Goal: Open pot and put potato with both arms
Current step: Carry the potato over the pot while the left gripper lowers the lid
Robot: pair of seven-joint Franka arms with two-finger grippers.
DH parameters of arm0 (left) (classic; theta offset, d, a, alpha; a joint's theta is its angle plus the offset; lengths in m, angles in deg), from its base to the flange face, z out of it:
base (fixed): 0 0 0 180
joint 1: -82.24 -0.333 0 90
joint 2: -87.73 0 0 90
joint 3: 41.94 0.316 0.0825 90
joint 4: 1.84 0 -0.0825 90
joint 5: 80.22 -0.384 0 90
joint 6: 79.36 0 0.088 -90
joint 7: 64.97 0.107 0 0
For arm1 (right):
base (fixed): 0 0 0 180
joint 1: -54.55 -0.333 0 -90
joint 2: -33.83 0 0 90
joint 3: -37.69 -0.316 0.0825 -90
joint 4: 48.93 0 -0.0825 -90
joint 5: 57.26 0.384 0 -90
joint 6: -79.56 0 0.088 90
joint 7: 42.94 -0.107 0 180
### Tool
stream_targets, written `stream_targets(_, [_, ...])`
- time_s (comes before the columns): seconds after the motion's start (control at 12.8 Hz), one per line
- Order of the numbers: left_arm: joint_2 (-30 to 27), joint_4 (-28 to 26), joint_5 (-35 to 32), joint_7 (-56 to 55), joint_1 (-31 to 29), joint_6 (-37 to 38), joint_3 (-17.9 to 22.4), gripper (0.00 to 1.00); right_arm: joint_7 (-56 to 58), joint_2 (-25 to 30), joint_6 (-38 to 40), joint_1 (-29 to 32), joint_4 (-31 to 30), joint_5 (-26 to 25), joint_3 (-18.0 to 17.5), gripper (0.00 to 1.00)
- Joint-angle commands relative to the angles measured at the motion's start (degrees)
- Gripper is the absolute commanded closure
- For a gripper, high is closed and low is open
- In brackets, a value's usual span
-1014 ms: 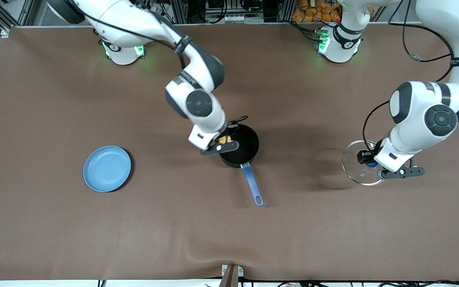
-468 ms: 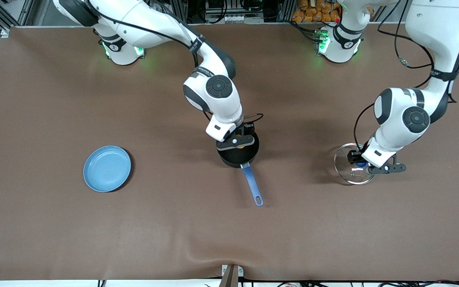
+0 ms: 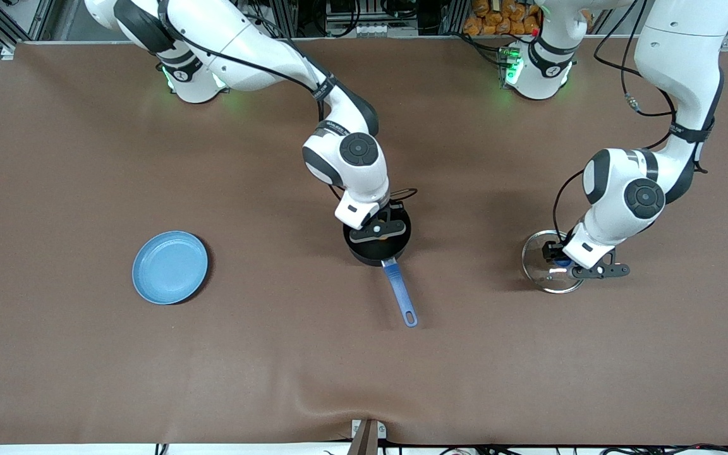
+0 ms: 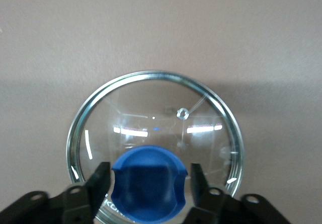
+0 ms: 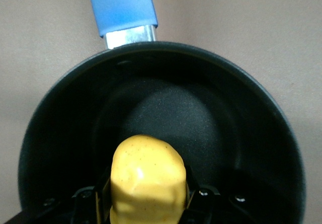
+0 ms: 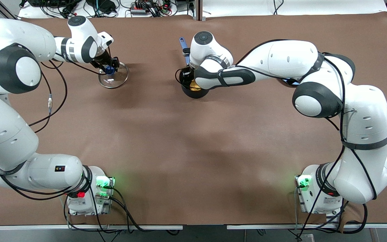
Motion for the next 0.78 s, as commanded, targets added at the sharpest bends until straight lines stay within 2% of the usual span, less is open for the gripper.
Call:
stream_targets(0.0, [-6.0, 0.4, 0.8, 0.9, -0.3, 0.9, -0.4, 0.00, -2.5, -1.3, -1.3, -0.6, 1.6, -1.6, 0.4, 0.94])
stream_targets(0.08, [-9.4, 0.7, 0.9, 0.3, -0.4, 3.7, -0.9, 0.00, -2.5, -1.3, -1.3, -0.6, 2.0, -1.5, 0.4, 0.84])
stream_targets(0.16, [-12.4, 2.4, 0.9, 0.6, -0.7, 7.5, -0.9, 0.00, -2.5, -1.3, -1.2, -0.3, 2.4, -1.4, 0.4, 0.65])
stream_targets(0.23, [-14.4, 4.9, 0.9, 0.8, -0.9, 12.0, -0.9, 0.00, -2.5, -1.3, -1.1, -0.3, 2.7, -1.3, 0.4, 0.31])
stream_targets(0.31, [-15.8, 8.1, 1.0, 0.8, -0.9, 17.1, -0.9, 0.00, -2.6, -1.3, -1.2, -0.3, 2.8, -1.3, 0.4, 0.09])
stream_targets(0.39, [-16.7, 12.2, 1.6, 0.7, -0.9, 23.8, -1.0, 0.00, -2.7, -1.3, -1.2, -0.2, 2.8, -1.3, 0.4, 0.00])
stream_targets(0.55, [-17.1, 22.5, 5.6, 0.7, -0.9, 37.9, -0.9, 0.00, -2.6, -0.6, -0.9, 0.0, 2.8, -1.3, 0.4, 0.00])
stream_targets(0.7, [-17.2, 28.9, 6.6, 0.5, -0.9, 47.1, -0.6, 0.00, -2.2, 1.5, -0.3, 0.8, 2.8, -0.9, 0.4, 0.00])
